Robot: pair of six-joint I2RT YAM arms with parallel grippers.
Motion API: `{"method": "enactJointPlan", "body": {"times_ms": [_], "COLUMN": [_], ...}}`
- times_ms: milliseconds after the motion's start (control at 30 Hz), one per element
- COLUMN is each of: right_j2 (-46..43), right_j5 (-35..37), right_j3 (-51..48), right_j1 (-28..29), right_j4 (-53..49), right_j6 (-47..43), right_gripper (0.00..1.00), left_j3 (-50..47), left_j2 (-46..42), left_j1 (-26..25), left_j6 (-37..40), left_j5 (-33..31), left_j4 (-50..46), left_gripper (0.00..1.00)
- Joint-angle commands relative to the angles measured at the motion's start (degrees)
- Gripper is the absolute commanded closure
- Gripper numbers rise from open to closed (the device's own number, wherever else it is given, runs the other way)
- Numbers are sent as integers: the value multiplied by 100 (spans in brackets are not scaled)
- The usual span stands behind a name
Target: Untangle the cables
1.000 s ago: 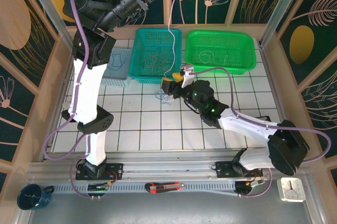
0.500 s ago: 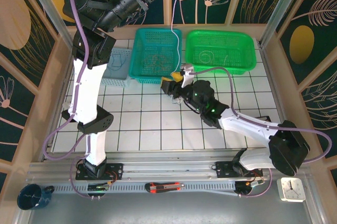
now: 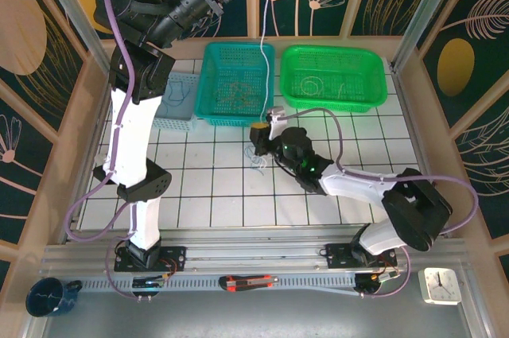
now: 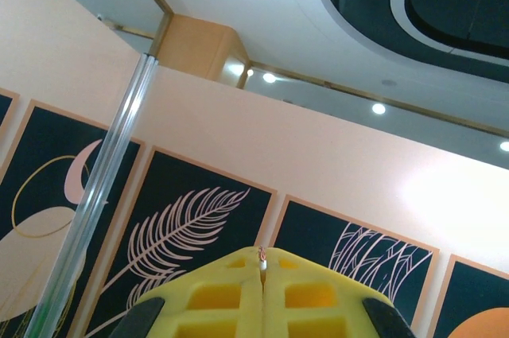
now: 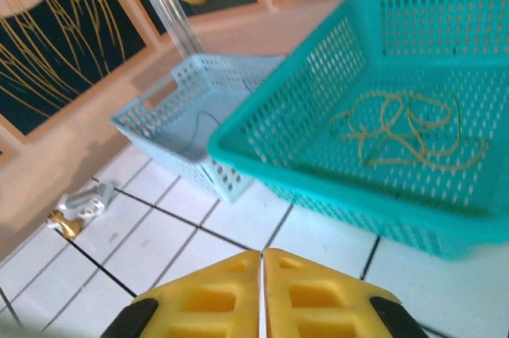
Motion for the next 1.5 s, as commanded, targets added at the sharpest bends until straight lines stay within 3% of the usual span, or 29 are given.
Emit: {"method": "enactJointPlan", "body": {"times_ms": [0, 133, 333, 433, 767, 1467], "right_j2": [218, 467, 663, 768, 963, 1217], "right_j5": [109, 88, 177, 202, 350, 740], "right_j3": [-436, -930, -1444, -1589, -1955, -2265], "right_j1": [24, 33, 51, 60, 112, 200], "right_j4": [530, 909, 1236, 1345, 1514, 1498], "right_j6": [431, 834, 1200, 1289, 1556, 1916], "right_gripper": [93, 93, 81, 80, 69, 59], "left_j3": [128, 131, 131, 131, 129, 116], "left_j2": [-195, -265, -340, -355, -511, -931], "left_j1": [-41, -35, -34, -36, -30, 27], "left_j6": [-182, -106, 20, 43, 300, 834], "left_j5": [-144, -303, -454, -487, -698, -1096], "left_j4": [324, 347, 318, 311, 213, -130], "left_gripper": [100, 100, 100, 100, 100, 100]}}
